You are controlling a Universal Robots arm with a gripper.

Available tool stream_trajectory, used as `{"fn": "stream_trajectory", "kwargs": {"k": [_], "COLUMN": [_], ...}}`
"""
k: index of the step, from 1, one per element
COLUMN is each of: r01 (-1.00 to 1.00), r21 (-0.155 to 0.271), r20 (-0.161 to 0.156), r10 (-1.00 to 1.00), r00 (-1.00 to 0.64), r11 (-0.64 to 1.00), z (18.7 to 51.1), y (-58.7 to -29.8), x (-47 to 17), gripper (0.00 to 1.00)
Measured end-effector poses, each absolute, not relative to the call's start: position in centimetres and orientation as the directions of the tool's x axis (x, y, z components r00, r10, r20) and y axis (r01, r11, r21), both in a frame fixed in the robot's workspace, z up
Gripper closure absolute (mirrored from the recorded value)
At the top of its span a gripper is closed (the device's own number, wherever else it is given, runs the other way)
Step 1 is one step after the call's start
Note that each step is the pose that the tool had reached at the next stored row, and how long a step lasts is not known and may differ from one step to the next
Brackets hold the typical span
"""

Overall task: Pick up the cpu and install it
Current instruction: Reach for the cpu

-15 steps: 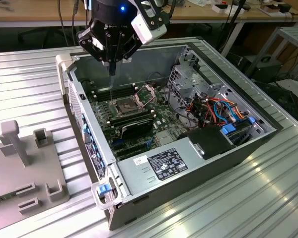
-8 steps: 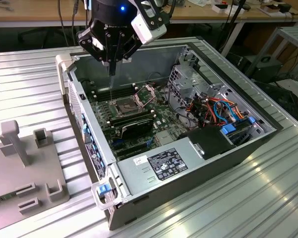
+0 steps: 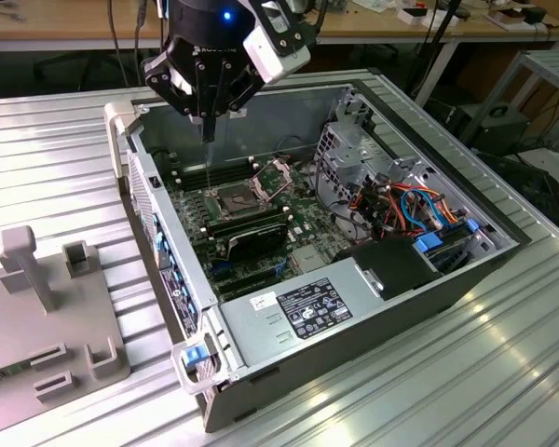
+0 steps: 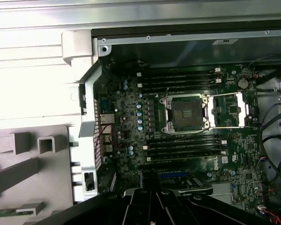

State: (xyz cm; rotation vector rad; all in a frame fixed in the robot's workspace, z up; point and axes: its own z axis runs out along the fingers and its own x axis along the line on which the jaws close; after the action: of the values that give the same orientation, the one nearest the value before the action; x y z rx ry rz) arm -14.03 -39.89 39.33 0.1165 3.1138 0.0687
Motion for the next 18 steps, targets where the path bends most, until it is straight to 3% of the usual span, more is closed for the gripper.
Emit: {"fn": "stream_trajectory", "kwargs": {"k": [18], "r01": [0.074], "r21": [0.045], "r20": [-0.023], "r10": [0.075], "r00": [-0.997], "r11": [0.996], "z": [39.3], "y": [-39.9], "x": [-18.6], "gripper": [0.89]}}
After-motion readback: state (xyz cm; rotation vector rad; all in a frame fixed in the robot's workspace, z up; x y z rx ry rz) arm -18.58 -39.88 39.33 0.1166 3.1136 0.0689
